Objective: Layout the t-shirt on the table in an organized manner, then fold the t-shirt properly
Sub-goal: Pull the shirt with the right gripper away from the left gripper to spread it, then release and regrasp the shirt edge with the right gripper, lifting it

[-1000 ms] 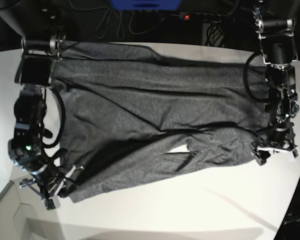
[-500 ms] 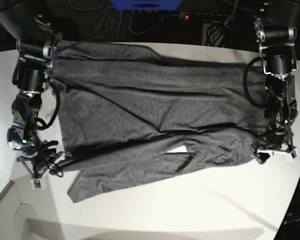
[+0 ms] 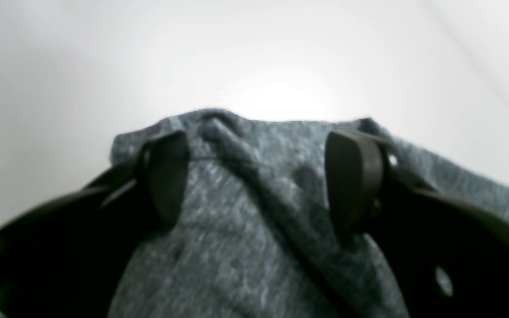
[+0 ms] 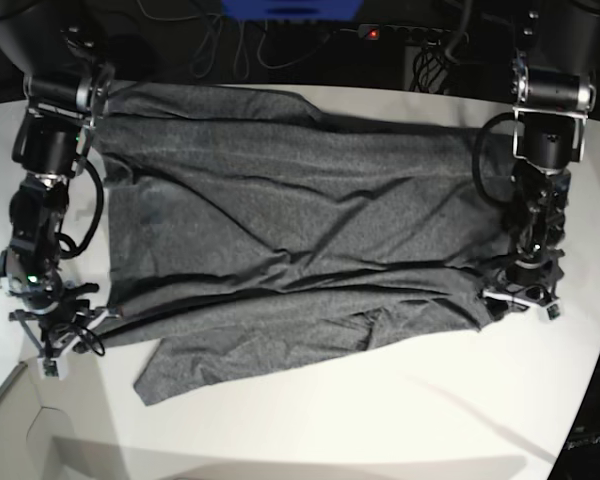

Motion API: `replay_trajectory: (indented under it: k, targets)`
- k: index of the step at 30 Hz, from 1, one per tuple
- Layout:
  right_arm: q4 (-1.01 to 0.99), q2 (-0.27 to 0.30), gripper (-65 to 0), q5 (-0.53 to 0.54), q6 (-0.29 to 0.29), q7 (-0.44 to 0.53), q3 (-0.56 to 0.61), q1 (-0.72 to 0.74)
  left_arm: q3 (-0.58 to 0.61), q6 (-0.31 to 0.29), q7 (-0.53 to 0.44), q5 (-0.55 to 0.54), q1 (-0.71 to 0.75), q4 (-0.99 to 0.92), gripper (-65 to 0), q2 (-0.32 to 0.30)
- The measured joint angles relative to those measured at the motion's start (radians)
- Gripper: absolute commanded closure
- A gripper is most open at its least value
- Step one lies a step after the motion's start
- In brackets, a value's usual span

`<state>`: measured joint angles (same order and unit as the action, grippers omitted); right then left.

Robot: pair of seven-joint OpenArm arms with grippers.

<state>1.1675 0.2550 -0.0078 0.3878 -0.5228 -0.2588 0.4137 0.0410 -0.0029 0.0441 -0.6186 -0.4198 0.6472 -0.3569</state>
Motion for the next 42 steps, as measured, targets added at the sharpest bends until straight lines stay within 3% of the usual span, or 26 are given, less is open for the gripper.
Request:
replay_trajectory:
  k: [5, 10, 14, 18, 20, 23, 26, 28, 30, 33, 42]
  targets:
    - [0.202, 0.005, -25.2, -0.002, 0.0, -0.087, 0.0, -0.066, 0.006, 0.0, -0.013, -0.002, -0.064, -0.008, -46.6, -0.001]
    - [0.476, -0.014, -32.8, -0.007, -0.004, -0.159, -0.002, -0.218, 0.006, 0.005, -0.008, -0.012, -0.053, 0.101, -46.3, -0.036]
    - [0.671, -0.085, -25.4, 0.012, 0.005, -0.214, 0.003, -0.367, 0.005, 0.003, 0.053, -0.003, -0.018, 0.248, -46.2, -0.043]
    - [0.755, -0.258, -2.4, -0.002, 0.088, -0.245, 0.002, -0.523, 0.019, -0.002, 0.131, 0.0, 0.014, 0.285, -44.4, -0.038]
    - [0.764, -0.308, 0.0, 0.006, 0.112, -0.248, 0.006, -0.565, 0.023, 0.0, 0.135, -0.002, 0.018, 0.253, -38.2, -0.038]
    - [0.764, -0.337, -0.2, 0.001, 0.109, -0.238, 0.034, -0.625, 0.059, -0.001, 0.121, 0.032, 0.012, 0.166, -22.1, -0.044]
    - [0.76, -0.338, 0.0, 0.001, 0.109, -0.238, 0.09, -0.691, 0.066, 0.003, 0.13, 0.085, 0.019, 0.114, -5.6, -0.042]
    - [0.729, -0.335, 0.0, 0.006, 0.11, -0.237, 0.106, -0.706, 0.066, 0.002, 0.125, 0.124, 0.02, 0.105, 0.0, -0.039]
    - [0.653, -0.332, 0.0, -0.001, 0.109, -0.222, 0.101, -0.689, 0.066, -0.003, 0.119, 0.146, 0.013, 0.085, -1.3, -0.037]
    - [0.533, -0.285, 0.0, 0.004, 0.11, -0.217, 0.103, -0.645, 0.065, -0.004, 0.114, 0.159, 0.008, 0.047, -2.8, -0.037]
    - [0.25, -0.172, 0.0, 0.048, 0.114, -0.091, 0.103, -0.423, 0.061, -0.019, -0.084, 0.159, 0.003, -0.11, -2.8, -0.066]
